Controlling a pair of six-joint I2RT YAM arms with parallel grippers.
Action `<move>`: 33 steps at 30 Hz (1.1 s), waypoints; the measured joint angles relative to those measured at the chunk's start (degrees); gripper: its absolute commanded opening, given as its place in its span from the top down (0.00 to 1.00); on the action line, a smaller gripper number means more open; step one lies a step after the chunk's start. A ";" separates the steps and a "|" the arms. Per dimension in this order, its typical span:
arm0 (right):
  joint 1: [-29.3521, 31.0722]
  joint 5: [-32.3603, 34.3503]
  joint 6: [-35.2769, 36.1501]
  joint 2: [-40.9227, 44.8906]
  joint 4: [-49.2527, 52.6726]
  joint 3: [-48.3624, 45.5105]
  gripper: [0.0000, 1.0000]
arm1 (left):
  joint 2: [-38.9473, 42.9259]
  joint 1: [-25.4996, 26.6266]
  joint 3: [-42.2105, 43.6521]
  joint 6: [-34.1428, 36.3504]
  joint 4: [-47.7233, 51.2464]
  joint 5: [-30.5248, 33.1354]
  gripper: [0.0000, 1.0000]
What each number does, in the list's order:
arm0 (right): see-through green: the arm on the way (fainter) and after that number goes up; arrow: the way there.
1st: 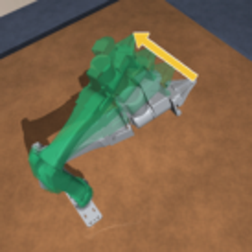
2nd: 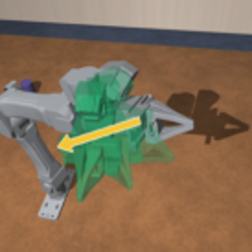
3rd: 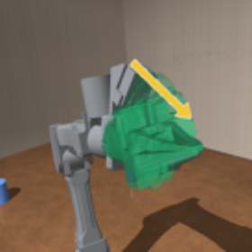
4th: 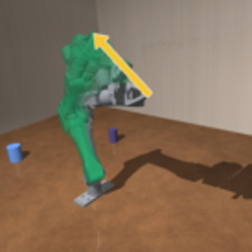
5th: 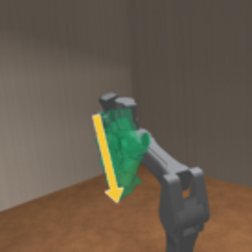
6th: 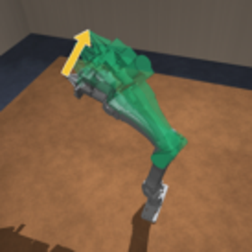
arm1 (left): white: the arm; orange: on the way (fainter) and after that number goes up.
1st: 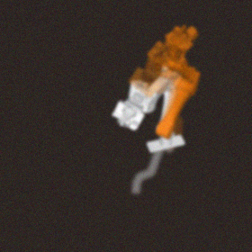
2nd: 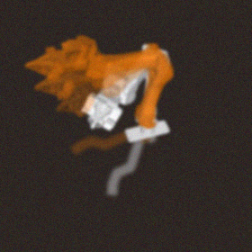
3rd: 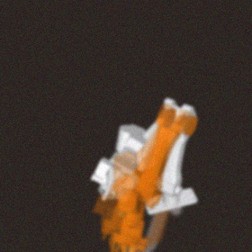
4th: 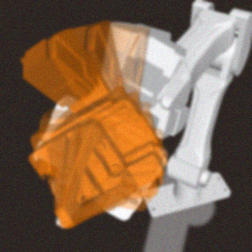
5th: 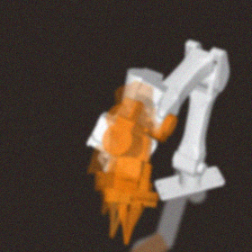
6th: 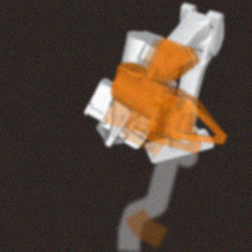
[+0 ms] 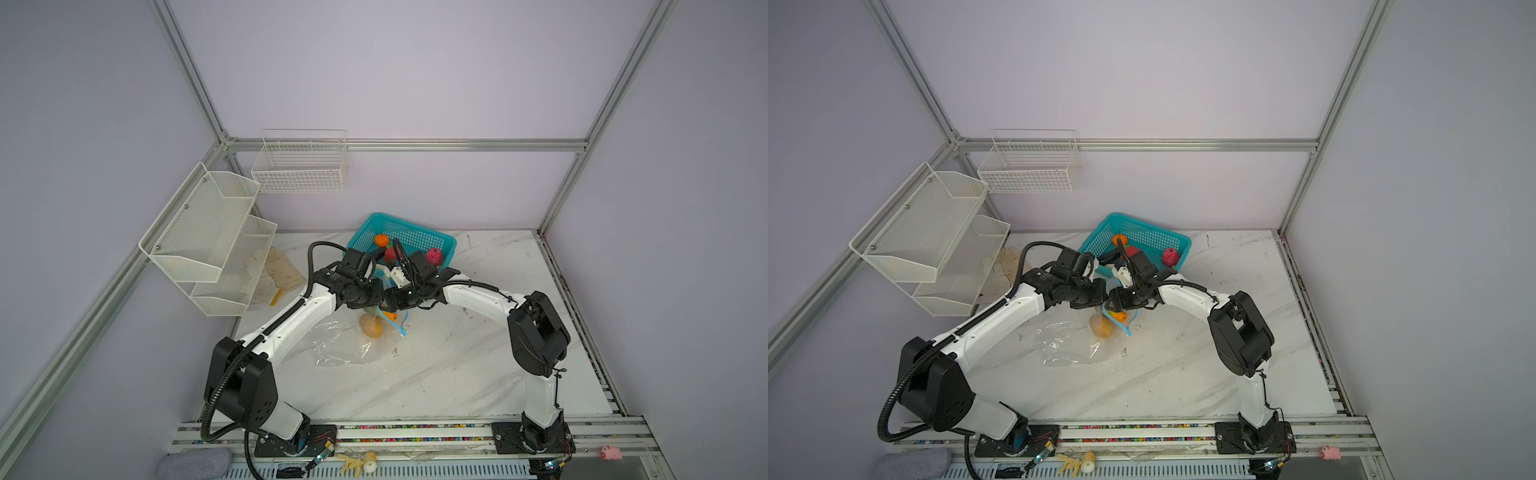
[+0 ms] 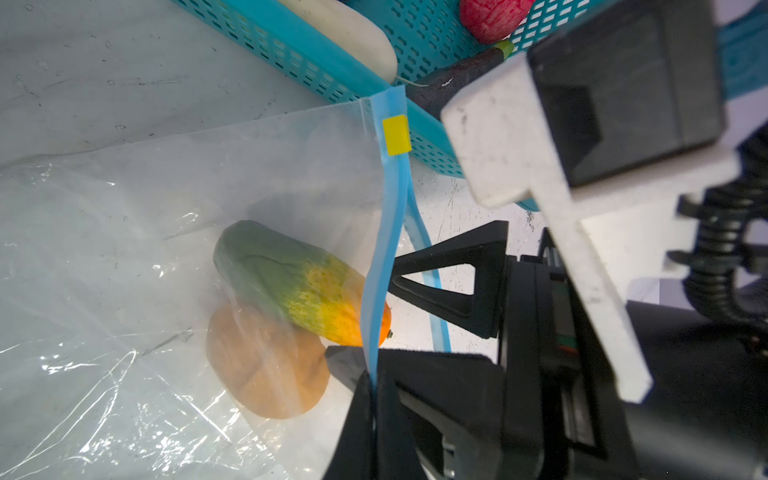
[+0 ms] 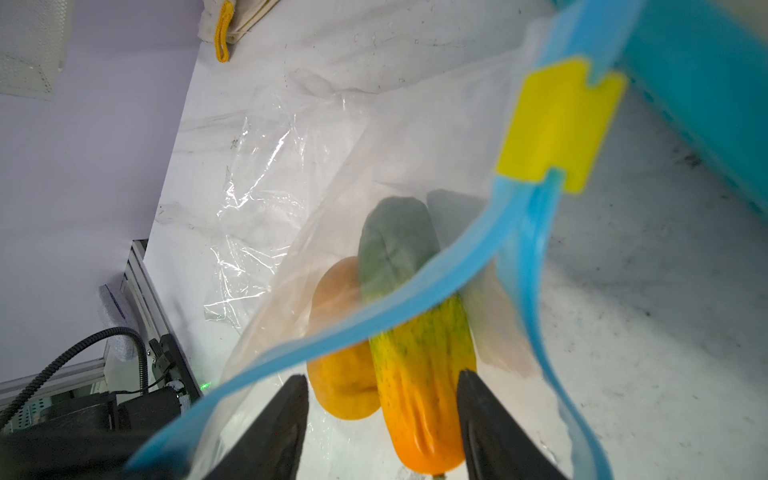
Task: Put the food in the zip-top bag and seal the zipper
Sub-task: 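Lower the cucumber into the bag and open the right gripper, then raise the right gripper and move it over the basket toward the pink dragon fruit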
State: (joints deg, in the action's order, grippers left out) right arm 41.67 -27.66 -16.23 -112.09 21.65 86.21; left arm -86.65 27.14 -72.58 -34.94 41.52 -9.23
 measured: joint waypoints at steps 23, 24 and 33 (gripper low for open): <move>-3.06 17.77 5.09 9.25 9.70 7.61 0.38 | 0.00 0.28 0.00 0.02 -0.33 0.02 1.00; -3.26 18.67 5.33 8.83 9.81 8.39 0.38 | 0.00 0.28 0.00 0.02 -0.33 0.02 1.00; -6.10 26.34 6.51 2.23 11.39 14.38 0.38 | 0.00 0.26 0.00 0.22 -0.28 0.24 1.00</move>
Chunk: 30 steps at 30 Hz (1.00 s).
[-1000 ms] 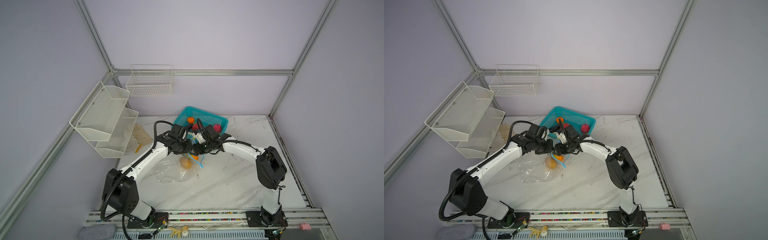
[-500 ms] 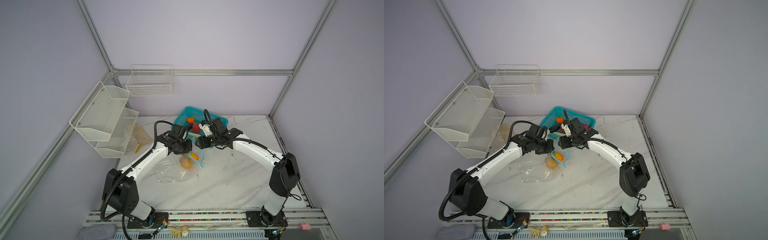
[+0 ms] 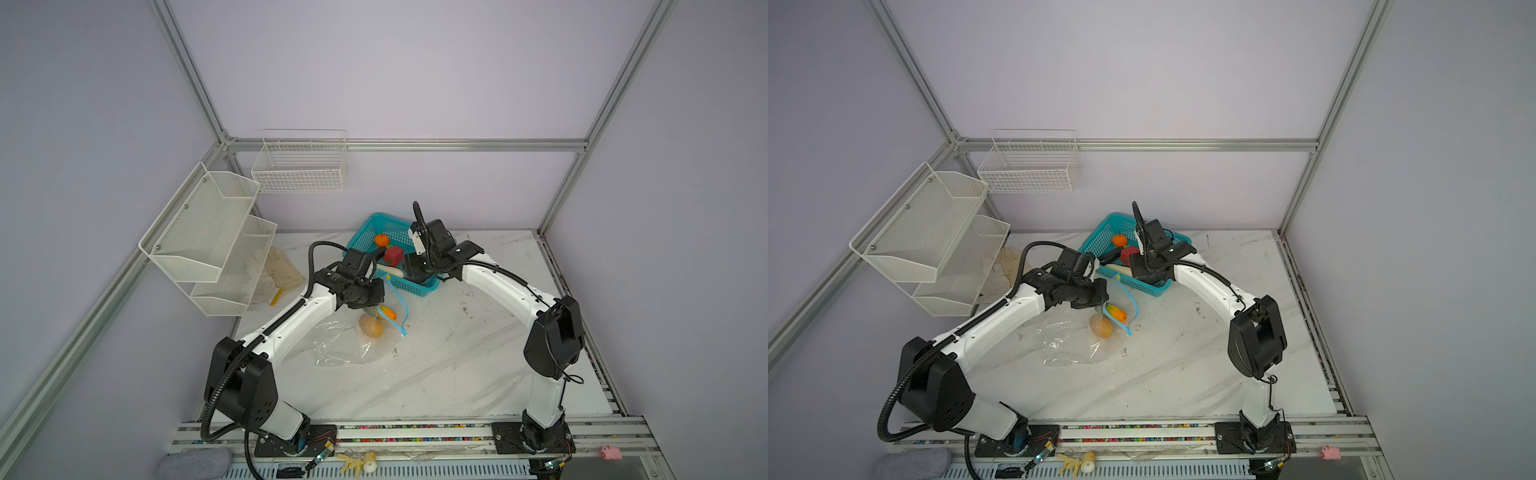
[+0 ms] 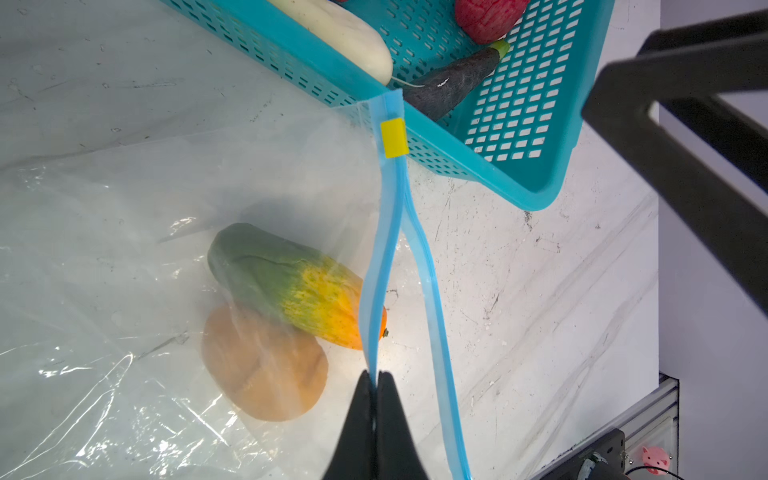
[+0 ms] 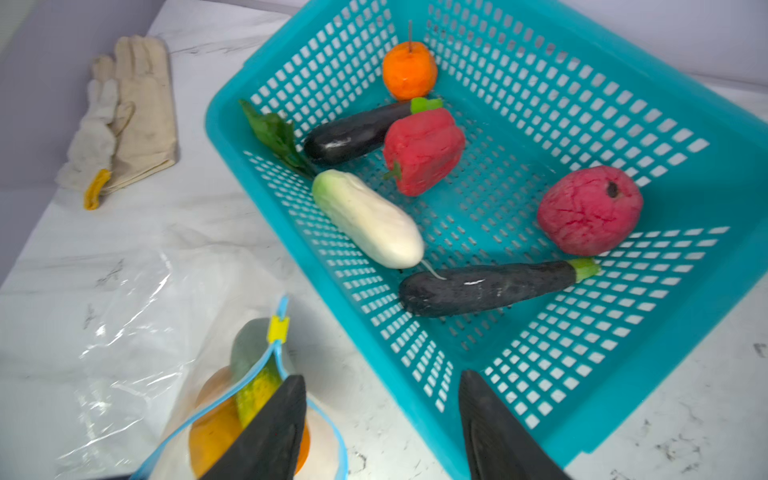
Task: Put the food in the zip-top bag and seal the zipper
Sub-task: 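Raise the right gripper and move it over the basket toward the pink dragon fruit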
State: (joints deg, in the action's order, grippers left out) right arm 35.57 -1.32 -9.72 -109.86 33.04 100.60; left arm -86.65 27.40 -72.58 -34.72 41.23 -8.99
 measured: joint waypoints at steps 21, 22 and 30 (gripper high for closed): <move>-4.22 11.04 1.11 -14.60 1.18 10.73 0.38 | -0.35 -0.02 0.00 1.36 0.17 1.09 1.00; -4.48 11.56 1.25 -15.39 1.25 11.43 0.38 | -0.37 -0.02 0.00 1.36 0.20 1.11 1.00; -5.99 15.17 2.08 -21.84 1.86 17.16 0.38 | -0.48 -0.02 0.00 1.38 0.17 1.11 1.00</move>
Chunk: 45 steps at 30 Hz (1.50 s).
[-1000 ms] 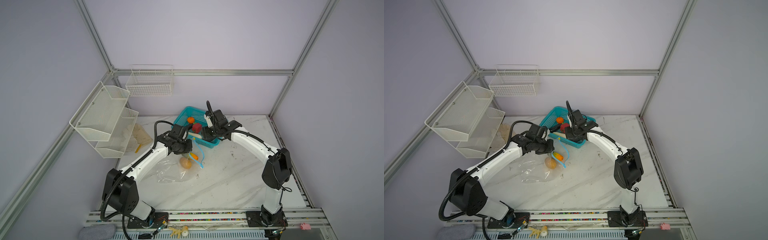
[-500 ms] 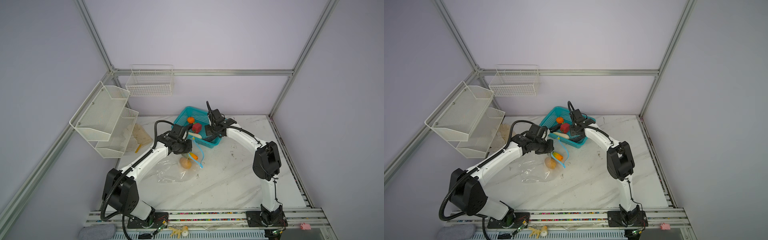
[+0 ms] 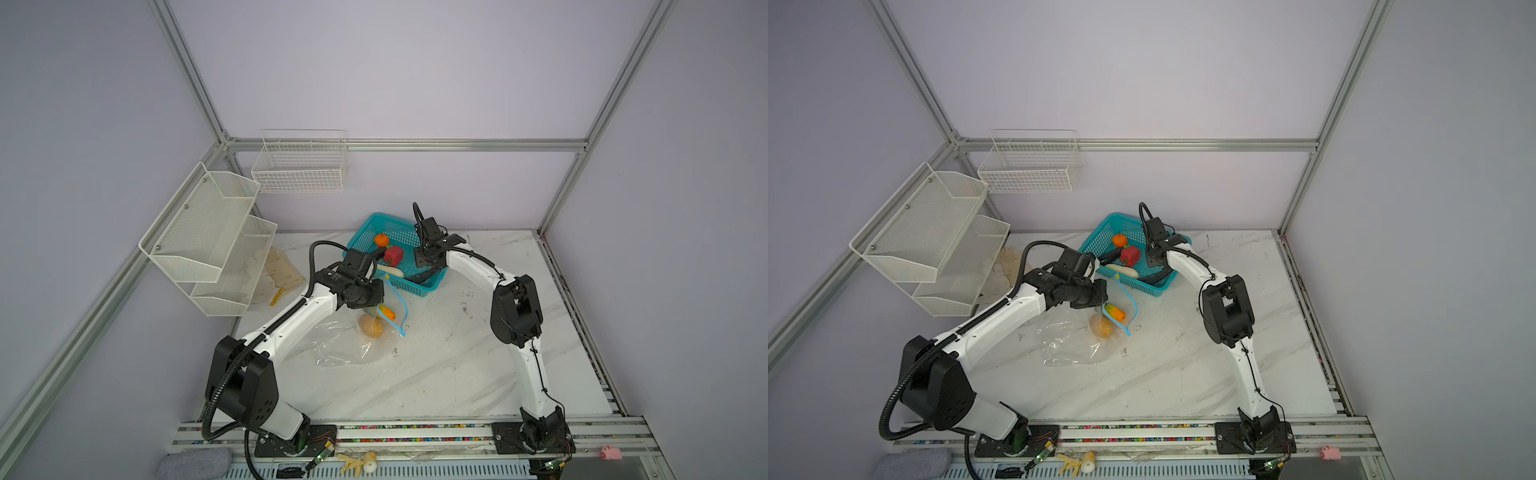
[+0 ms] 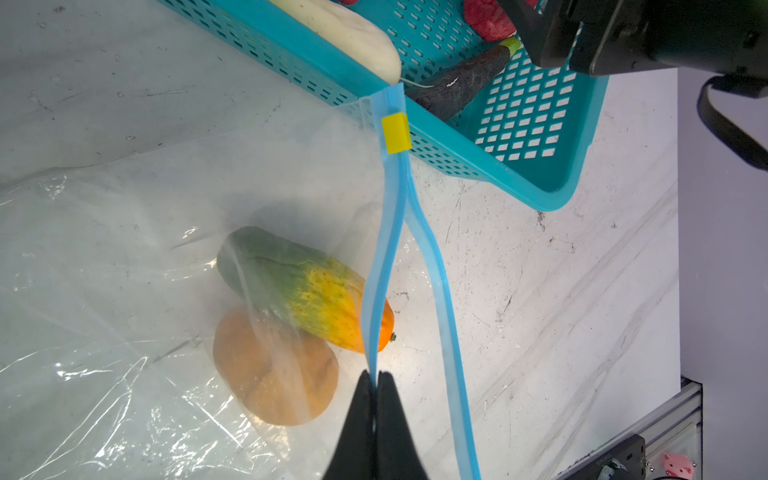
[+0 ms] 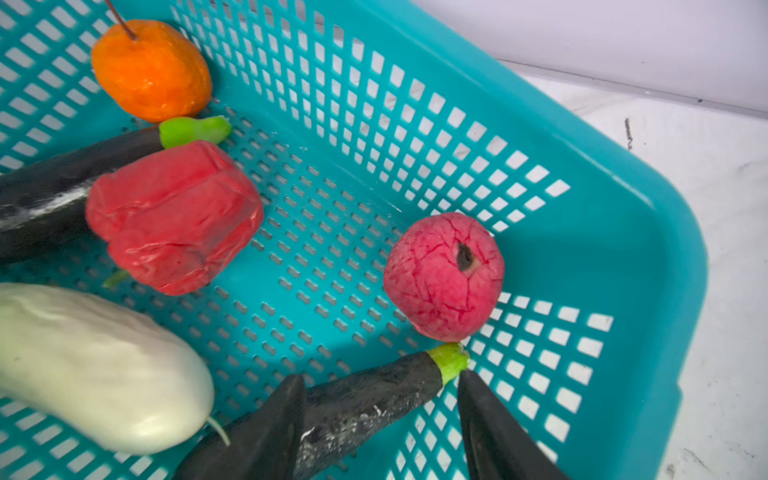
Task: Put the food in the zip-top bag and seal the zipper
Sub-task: 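Raise the right gripper and move it over the basket toward the pink dragon fruit, then lower the right gripper onto the pink dragon fruit and close on it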
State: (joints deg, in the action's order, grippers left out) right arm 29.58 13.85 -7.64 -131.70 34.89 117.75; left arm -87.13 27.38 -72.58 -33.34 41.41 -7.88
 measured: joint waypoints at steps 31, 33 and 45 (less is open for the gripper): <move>-1.68 5.33 2.23 -11.17 1.84 13.09 0.26 | -2.45 -0.11 -0.37 -0.02 0.28 -0.48 1.00; -1.75 5.35 2.25 -11.37 1.81 13.31 0.24 | -2.45 -0.11 -0.72 -0.02 0.35 -0.46 1.00; -1.86 9.53 2.21 -12.79 2.32 15.30 0.17 | -2.45 -0.15 -1.03 -0.02 0.42 -0.48 1.00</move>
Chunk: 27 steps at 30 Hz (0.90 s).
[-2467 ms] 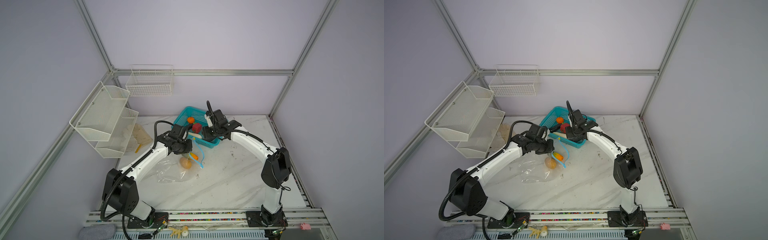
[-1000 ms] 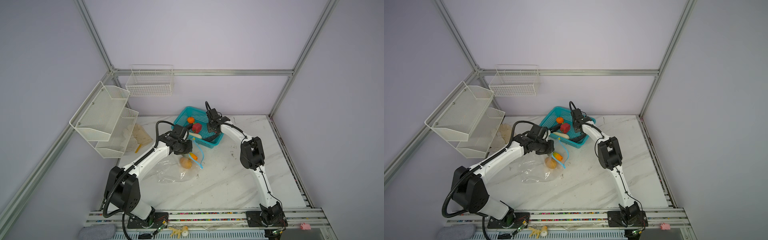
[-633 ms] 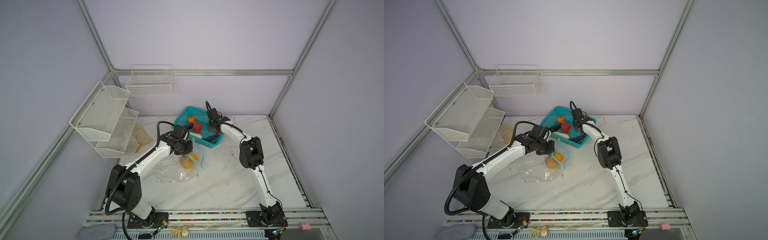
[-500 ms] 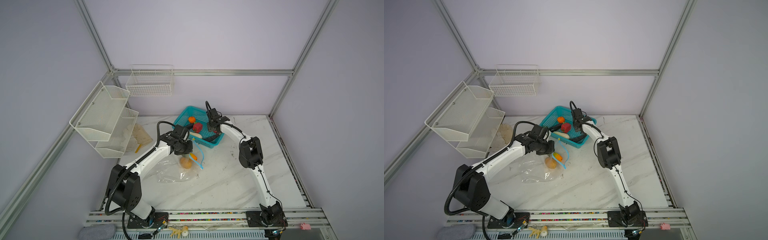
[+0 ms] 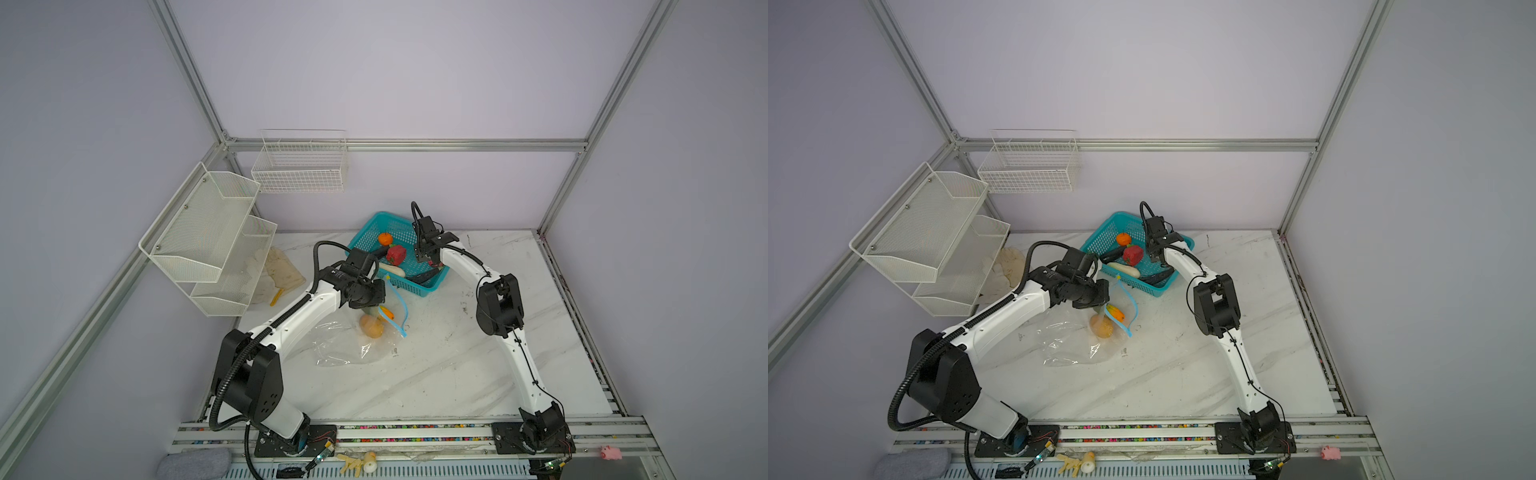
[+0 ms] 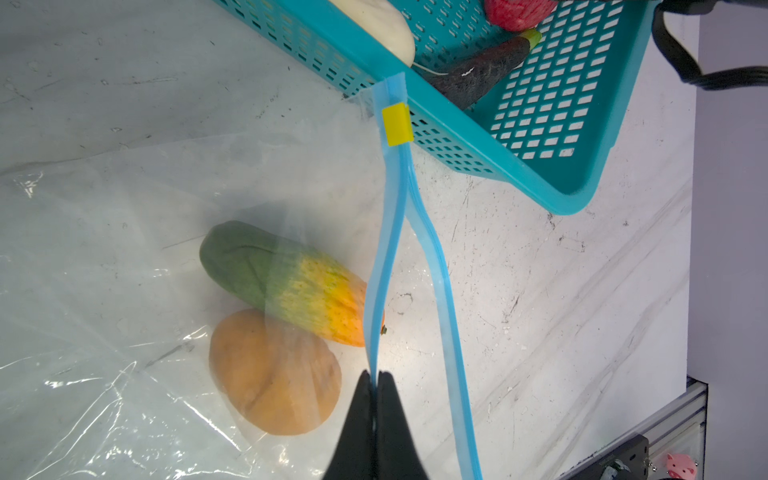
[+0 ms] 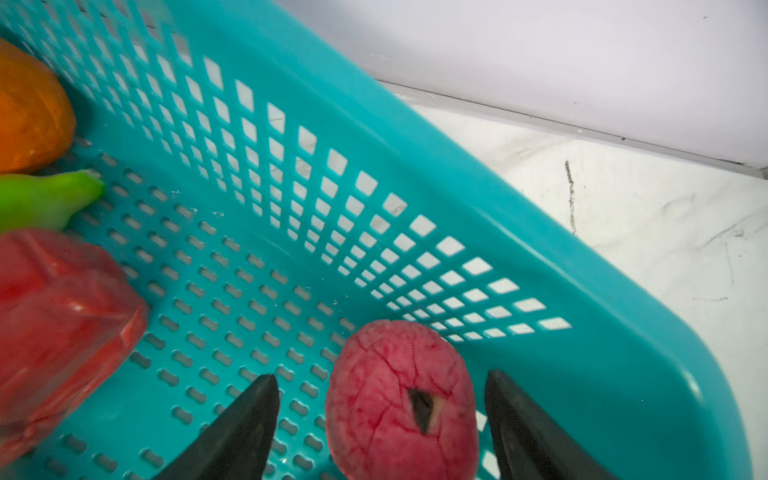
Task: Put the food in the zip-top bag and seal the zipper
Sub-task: 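Lower the right gripper onto the pink dragon fruit and close on it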
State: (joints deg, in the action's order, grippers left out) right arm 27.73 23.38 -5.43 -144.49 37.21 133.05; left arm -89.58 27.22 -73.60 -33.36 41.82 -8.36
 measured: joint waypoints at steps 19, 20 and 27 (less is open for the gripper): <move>-0.31 -3.37 -1.42 -5.46 6.16 6.64 0.28 | 0.00 -0.09 0.00 -0.02 0.04 0.02 1.00; -0.31 -4.11 -1.62 -5.49 6.32 6.64 0.29 | 0.00 -0.09 0.00 -0.02 0.04 0.02 1.00; -0.39 -8.50 -2.60 -5.44 6.03 6.78 0.37 | 0.00 -0.09 0.00 -0.02 0.00 0.02 1.00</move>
State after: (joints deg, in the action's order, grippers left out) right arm 27.33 14.87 -8.03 -149.93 43.24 139.83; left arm -89.58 27.14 -73.60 -33.39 41.82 -8.34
